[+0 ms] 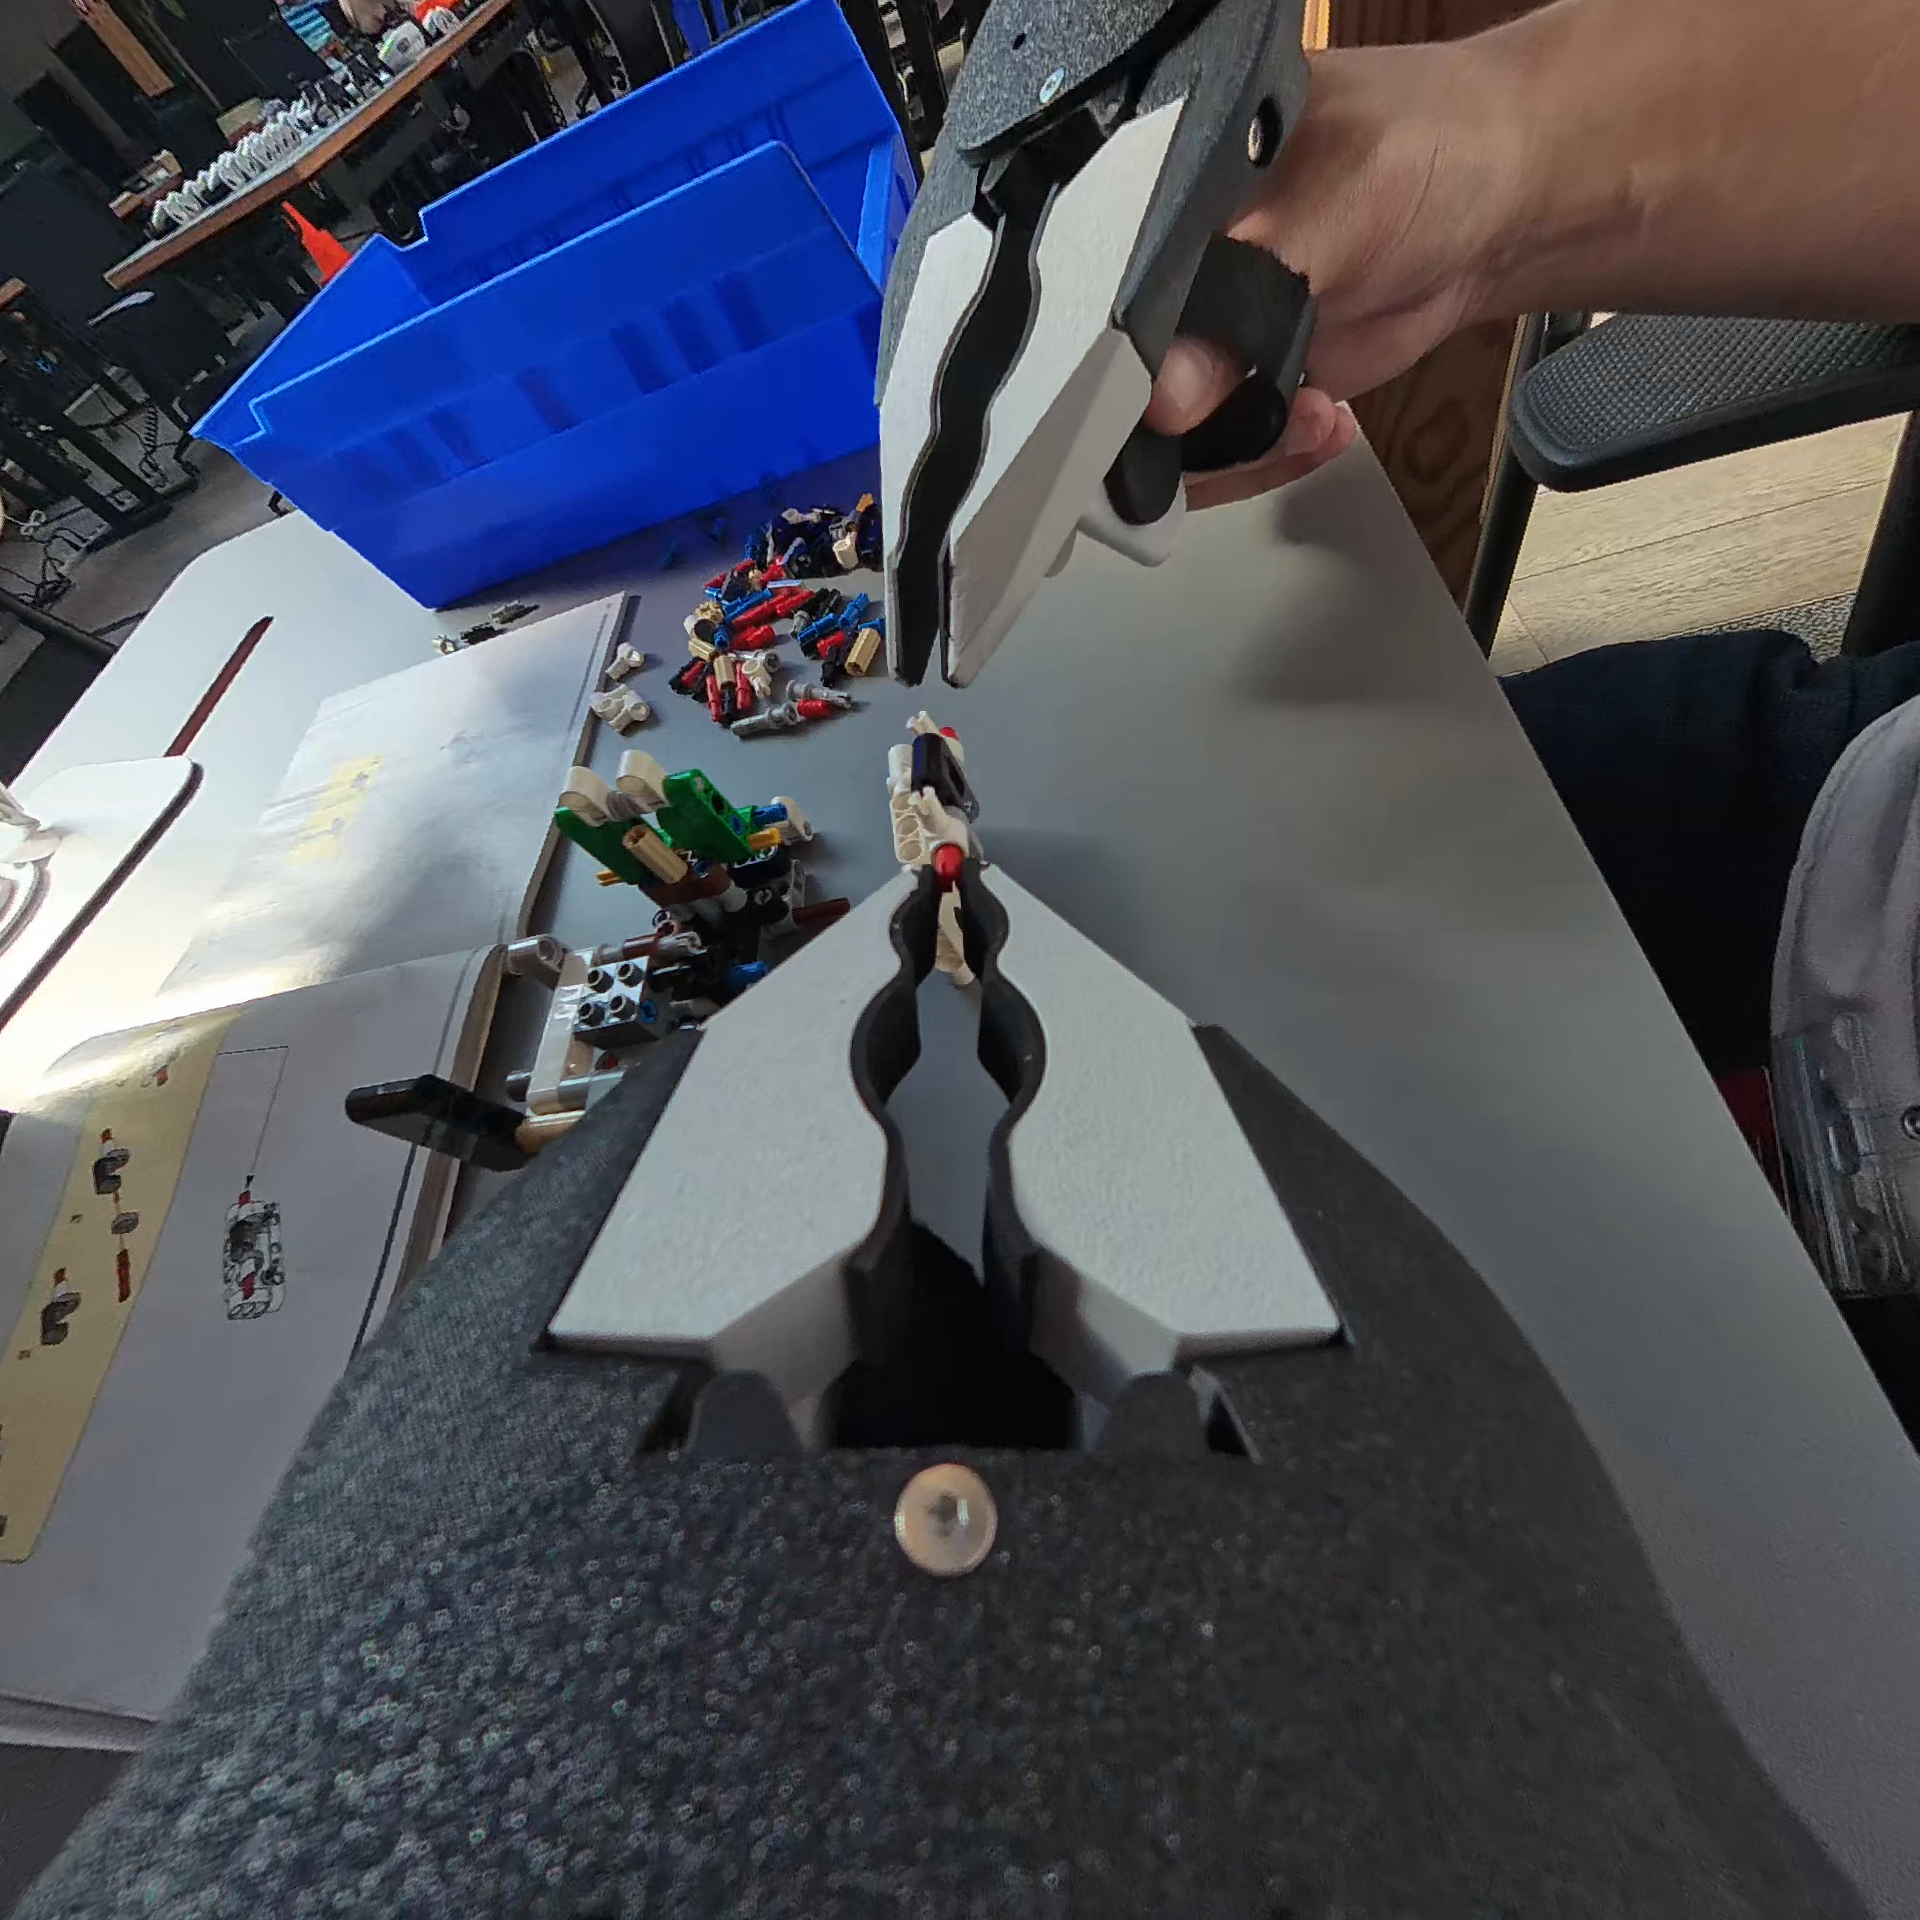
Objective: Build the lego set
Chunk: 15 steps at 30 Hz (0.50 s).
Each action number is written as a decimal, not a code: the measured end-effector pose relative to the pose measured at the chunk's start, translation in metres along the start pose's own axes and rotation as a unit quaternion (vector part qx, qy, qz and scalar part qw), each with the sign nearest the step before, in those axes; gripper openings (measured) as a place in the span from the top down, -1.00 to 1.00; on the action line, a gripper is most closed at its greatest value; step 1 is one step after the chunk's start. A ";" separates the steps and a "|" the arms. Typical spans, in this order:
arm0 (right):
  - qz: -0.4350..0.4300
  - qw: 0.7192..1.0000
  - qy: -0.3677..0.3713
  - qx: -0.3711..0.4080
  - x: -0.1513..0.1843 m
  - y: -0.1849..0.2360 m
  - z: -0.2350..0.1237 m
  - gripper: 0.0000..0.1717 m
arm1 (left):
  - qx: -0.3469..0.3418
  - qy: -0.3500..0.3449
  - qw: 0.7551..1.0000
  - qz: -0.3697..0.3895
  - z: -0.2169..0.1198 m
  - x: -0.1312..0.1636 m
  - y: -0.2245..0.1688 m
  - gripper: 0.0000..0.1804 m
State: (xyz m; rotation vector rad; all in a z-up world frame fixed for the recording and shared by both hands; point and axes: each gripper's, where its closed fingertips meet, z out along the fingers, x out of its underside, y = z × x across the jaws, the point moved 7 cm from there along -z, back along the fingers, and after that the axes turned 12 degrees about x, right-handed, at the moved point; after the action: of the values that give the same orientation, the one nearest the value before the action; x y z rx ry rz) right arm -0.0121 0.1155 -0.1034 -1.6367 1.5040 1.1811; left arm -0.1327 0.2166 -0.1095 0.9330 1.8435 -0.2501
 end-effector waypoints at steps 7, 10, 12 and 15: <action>0.000 1.000 0.000 0.002 0.000 -0.001 0.000 0.87 | 0.003 0.004 1.000 -0.014 0.001 0.002 0.001 0.98; -0.001 1.000 0.001 0.005 0.001 -0.002 -0.001 0.87 | 0.006 -0.002 0.999 -0.039 0.001 0.003 0.004 0.98; -0.002 1.000 0.000 0.007 0.001 -0.002 -0.001 0.87 | 0.009 -0.006 0.999 -0.053 0.000 0.004 0.006 0.98; -0.003 1.000 0.000 0.009 0.001 -0.003 -0.002 0.87 | 0.008 -0.007 0.998 -0.061 0.000 0.005 0.007 0.98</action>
State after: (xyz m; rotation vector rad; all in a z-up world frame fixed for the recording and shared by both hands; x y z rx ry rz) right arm -0.0083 0.1140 -0.1038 -1.6278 1.5039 1.1605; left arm -0.1287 0.2240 -0.1118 0.8278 1.8899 -0.3470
